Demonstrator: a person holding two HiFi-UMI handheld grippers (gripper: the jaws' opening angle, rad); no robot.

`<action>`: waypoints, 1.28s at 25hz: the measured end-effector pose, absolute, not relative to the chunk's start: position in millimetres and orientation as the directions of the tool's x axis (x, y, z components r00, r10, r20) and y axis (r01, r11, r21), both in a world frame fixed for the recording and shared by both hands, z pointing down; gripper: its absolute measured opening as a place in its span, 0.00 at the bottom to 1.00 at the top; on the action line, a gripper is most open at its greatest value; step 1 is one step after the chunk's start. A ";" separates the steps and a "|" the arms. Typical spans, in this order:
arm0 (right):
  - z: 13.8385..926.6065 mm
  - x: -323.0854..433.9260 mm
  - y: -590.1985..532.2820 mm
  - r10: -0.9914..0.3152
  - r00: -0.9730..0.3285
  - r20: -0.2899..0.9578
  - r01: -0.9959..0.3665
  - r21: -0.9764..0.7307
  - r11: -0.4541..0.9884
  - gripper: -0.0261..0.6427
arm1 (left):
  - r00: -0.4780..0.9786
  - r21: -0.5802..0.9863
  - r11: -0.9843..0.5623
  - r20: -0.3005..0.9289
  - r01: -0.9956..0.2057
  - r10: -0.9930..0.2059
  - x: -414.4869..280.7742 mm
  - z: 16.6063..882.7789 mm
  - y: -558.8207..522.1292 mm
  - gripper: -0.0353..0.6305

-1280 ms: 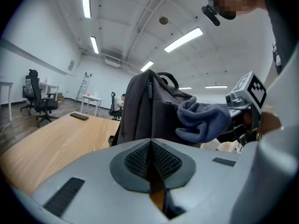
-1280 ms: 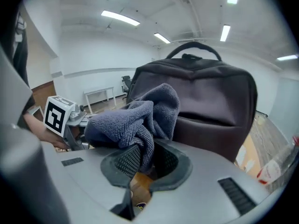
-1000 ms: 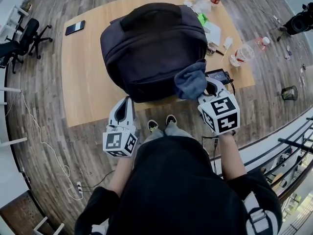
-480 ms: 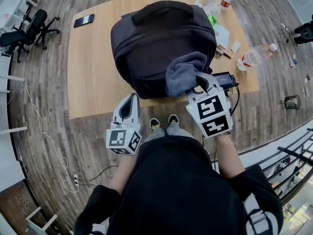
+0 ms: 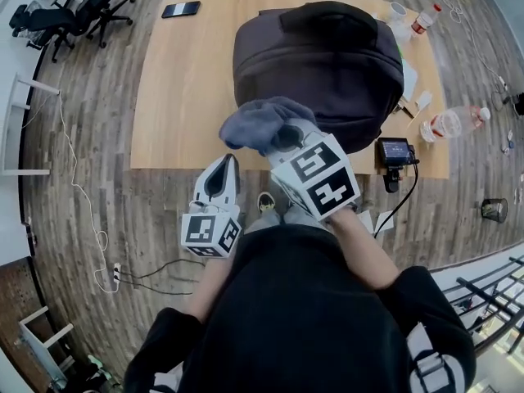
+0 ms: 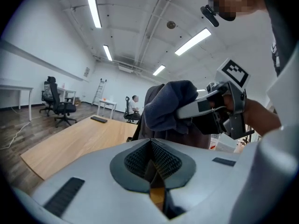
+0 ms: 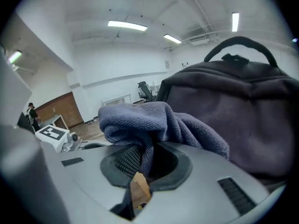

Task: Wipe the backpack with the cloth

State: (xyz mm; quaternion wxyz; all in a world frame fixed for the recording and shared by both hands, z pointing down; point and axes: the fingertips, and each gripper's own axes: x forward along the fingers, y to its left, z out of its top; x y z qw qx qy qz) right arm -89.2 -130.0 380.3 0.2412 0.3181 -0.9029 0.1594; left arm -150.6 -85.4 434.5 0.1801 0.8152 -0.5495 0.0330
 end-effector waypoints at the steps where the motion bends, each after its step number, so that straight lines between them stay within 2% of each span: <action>1: 381.6 -91.1 -130.7 -0.501 -0.692 0.520 -0.657 -0.164 0.736 0.12 | 0.382 0.258 -0.319 0.253 -0.912 -0.889 -155.7 434.0 -82.8 0.08; 5: 401.5 -96.3 -118.9 -0.461 -0.756 0.464 -0.638 -0.367 0.677 0.12 | 0.344 0.257 -0.278 0.263 -0.926 -0.901 -172.1 436.5 -76.1 0.08; 9: 428.0 -96.9 -105.3 -0.403 -0.826 0.395 -0.563 -0.627 0.539 0.12 | 0.339 0.258 -0.271 0.273 -0.927 -0.900 -176.9 438.9 -73.0 0.08; 15: 482.9 -97.4 -87.1 -0.333 -0.858 0.391 -0.501 -0.781 0.373 0.12 | 0.362 0.250 -0.297 0.278 -0.922 -0.890 -170.7 439.7 -78.6 0.08; 19: 515.3 -98.5 -77.7 -0.326 -0.831 0.451 -0.551 -0.743 0.380 0.12 | 0.379 0.244 -0.318 0.275 -0.916 -0.883 -161.8 437.3 -82.7 0.08; 23: 562.5 -82.0 -76.0 -0.330 -0.809 0.486 -0.573 -0.776 0.263 0.12 | 0.393 0.243 -0.332 0.275 -0.911 -0.878 -154.5 435.7 -82.9 0.08; 30: 641.9 -21.4 -81.2 -0.409 -0.667 0.623 -0.738 -0.629 0.246 0.12 | 0.403 0.232 -0.344 0.293 -0.910 -0.867 -150.8 439.5 -82.7 0.08; 32: 654.0 -5.0 -81.8 -0.437 -0.653 0.619 -0.748 -0.617 0.244 0.12 | 0.406 0.229 -0.349 0.296 -0.909 -0.864 -148.1 440.3 -82.4 0.08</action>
